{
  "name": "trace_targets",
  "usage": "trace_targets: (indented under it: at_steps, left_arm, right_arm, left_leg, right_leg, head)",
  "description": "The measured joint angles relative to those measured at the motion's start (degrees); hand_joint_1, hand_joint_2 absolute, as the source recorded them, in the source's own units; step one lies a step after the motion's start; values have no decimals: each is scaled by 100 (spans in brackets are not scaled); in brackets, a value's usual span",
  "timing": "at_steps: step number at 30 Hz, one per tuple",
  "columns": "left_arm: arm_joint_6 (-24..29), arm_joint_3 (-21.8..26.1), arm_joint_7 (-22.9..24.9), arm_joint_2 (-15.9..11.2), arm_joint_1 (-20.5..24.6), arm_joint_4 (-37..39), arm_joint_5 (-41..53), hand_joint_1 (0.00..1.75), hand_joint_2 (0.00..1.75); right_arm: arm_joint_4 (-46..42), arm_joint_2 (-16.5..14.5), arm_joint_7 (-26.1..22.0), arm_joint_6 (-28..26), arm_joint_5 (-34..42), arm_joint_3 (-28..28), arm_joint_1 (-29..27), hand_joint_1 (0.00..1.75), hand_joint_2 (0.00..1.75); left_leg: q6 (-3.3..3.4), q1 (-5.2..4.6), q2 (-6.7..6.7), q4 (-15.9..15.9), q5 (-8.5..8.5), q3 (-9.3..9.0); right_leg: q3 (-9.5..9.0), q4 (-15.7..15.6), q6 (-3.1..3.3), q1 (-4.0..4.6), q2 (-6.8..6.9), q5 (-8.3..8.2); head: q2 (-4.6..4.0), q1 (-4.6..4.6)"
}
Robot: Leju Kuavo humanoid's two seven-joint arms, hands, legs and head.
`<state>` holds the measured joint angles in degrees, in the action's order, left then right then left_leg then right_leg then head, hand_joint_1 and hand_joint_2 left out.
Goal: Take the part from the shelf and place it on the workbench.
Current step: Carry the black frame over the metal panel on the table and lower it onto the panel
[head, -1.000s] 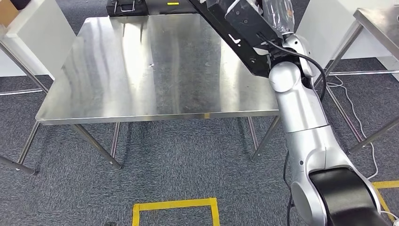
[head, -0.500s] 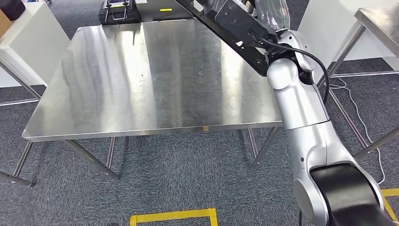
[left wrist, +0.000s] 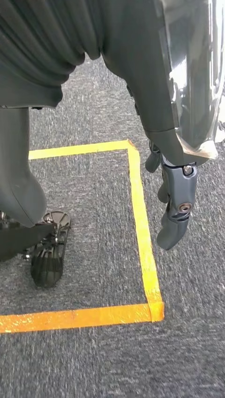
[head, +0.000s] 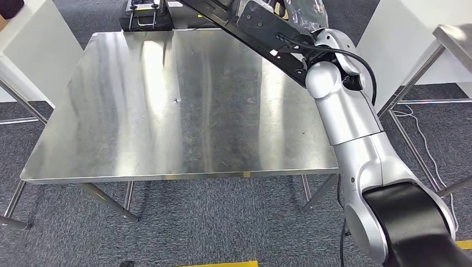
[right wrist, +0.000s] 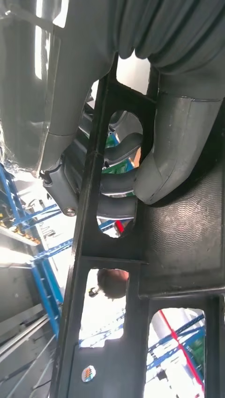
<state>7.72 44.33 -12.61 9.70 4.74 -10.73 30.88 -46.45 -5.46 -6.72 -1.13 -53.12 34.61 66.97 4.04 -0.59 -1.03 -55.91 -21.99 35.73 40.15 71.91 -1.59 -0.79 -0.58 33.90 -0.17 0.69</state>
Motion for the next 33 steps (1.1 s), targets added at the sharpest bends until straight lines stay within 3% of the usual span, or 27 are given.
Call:
trace_targets:
  at_steps: [1,2,3,5,6,7,10,13,15,16,18,19,21,23,33]
  left_arm:
    - [-3,1,-3,3,-4,0,7,0,175]
    - [-7,1,-5,8,-7,0,14,0,175]
    - [-11,2,-9,11,-9,0,23,0,175]
    - [-7,3,-14,13,4,0,45,0,175]
    - [-2,3,-16,12,14,-1,57,0,175]
    - [3,3,-18,10,26,-1,69,0,175]
    - [8,2,-23,-10,51,-5,88,0,175]
    - [4,3,-44,-16,78,-7,87,0,175]
    - [-34,10,-56,-20,106,-7,57,0,175]
    - [-68,15,-55,-21,128,-7,50,0,175]
    - [-147,21,-39,-17,194,-7,92,0,175]
    - [-196,18,-27,-6,238,-7,135,0,175]
    - [-284,9,-2,18,325,-7,208,0,175]
    - [-330,2,45,35,379,-7,250,0,175]
    - [-289,-2,146,38,425,-7,290,0,175]
  right_arm:
    - [37,2,5,-6,-45,13,-6,175,175]
    - [75,4,21,-18,-123,38,-8,175,175]
    - [120,6,52,-39,-229,78,-9,175,175]
    - [267,-17,170,-132,-525,219,-2,175,175]
    - [354,-38,247,-193,-680,301,-1,175,175]
    - [437,-63,314,-253,-808,376,-1,175,175]
    - [601,-127,425,-378,-1007,525,-5,175,175]
    - [800,-187,682,-516,-1492,723,19,175,175]
    - [1060,-222,981,-642,-2058,933,-11,175,175]
    - [1213,-239,1139,-711,-2358,1047,-49,175,175]
    - [1513,-280,1416,-836,-2874,1275,-147,175,175]
    - [1657,-304,1528,-885,-3077,1385,-197,175,175]
    - [1911,-357,1705,-948,-3386,1582,-302,175,175]
    - [2128,-392,1858,-972,-3575,1773,-426,175,175]
    - [2664,-461,2131,-968,-3674,2258,-770,175,175]
  left_leg:
    - [-1,-14,-24,-9,-46,-40]
    - [-5,-28,-43,-21,-97,-89]
    - [-12,-40,-56,-32,-150,-133]
    - [-52,-58,-76,-57,-242,-195]
    - [-78,-60,-81,-75,-270,-207]
    - [-103,-62,-85,-90,-287,-217]
    - [-206,-36,-32,-265,-421,-149]
    - [-358,66,41,-1154,-790,341]
    - [-437,145,66,-1564,-864,646]
    - [-468,183,76,-1465,-746,652]
    - [-527,246,84,-770,-349,378]
    - [-535,249,76,-439,-238,239]
    - [-471,221,55,-149,-193,92]
    - [-385,195,46,-150,-158,61]
    - [-268,106,-12,-146,-135,52]
  right_leg:
    - [42,-157,-10,8,0,-44]
    - [1,-487,-41,18,0,-244]
    - [-81,-884,-77,29,1,-569]
    - [-229,-1461,-52,63,-1,-1087]
    - [-264,-1560,-4,74,-5,-1202]
    - [-291,-1575,56,75,-8,-1206]
    - [-404,-1596,139,5,-10,-1204]
    - [-456,-1595,196,-11,-10,-1161]
    - [-475,-1592,200,-18,-12,-1137]
    - [-486,-1585,188,-30,-12,-1122]
    - [-510,-1557,134,-63,-14,-1081]
    - [-515,-1545,96,-75,-13,-1066]
    - [-510,-1540,21,-68,-13,-1046]
    - [-514,-1540,-6,-38,-13,-1032]
    - [-589,-1663,-26,-50,18,-1057]
  head:
    - [0,-1]
    - [0,-2]
    - [0,-3]
    - [0,0]
    - [0,-1]
    - [0,2]
    - [0,9]
    - [0,20]
    - [0,20]
    - [0,18]
    - [0,16]
    - [0,20]
    - [1,25]
    - [1,24]
    - [1,11]
